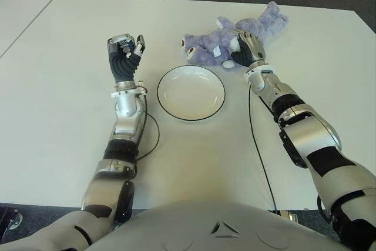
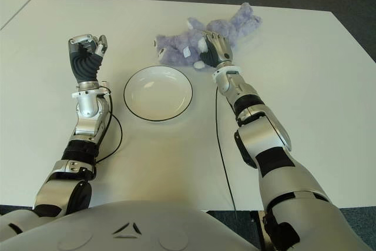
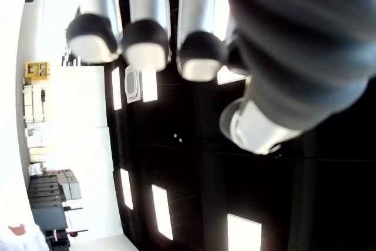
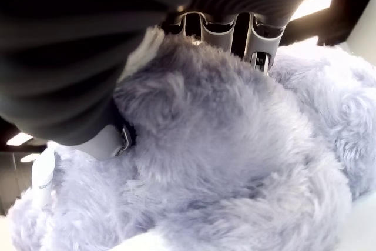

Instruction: Put the doll into the plate.

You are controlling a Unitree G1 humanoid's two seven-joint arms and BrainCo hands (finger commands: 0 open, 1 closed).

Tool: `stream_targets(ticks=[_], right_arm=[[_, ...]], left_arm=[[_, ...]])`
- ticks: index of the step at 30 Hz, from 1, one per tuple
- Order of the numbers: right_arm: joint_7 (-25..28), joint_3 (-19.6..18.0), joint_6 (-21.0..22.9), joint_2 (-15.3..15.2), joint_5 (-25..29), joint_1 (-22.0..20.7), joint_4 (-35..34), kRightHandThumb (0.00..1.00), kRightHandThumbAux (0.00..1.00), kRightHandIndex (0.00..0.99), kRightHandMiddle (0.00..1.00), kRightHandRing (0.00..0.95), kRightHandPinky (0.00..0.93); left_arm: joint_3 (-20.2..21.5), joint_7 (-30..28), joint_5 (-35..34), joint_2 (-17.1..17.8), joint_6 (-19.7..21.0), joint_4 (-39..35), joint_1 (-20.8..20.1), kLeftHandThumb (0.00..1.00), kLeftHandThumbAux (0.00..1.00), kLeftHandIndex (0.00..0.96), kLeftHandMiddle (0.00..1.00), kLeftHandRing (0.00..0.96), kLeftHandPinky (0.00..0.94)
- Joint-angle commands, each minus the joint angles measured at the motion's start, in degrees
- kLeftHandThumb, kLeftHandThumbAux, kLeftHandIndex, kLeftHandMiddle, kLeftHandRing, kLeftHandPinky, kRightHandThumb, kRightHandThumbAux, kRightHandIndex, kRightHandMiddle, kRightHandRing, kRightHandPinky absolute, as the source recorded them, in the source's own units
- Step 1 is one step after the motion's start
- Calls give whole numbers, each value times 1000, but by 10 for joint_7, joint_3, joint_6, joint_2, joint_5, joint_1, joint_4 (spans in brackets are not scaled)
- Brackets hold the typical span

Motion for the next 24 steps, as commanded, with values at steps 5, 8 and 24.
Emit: stream_targets(ticks=[5,8,24], right_arm=[[46,-23,26,13,27,48,19,1000,668,394,475,466,475],[49,-30,29,13,35,49,17,1000,664,406,502,508,454],[72,-110,59,19,109,54,-22,1000,668,370,485,504,467]], left_arm=[[0,-9,7,-14,-1,64,65,501,807,855,901,904,886],[0,-8,8,-14,0,63,65,500,807,855,901,904,887],[0,-14,8,-14,9,58,68,493,808,857,902,905,887]])
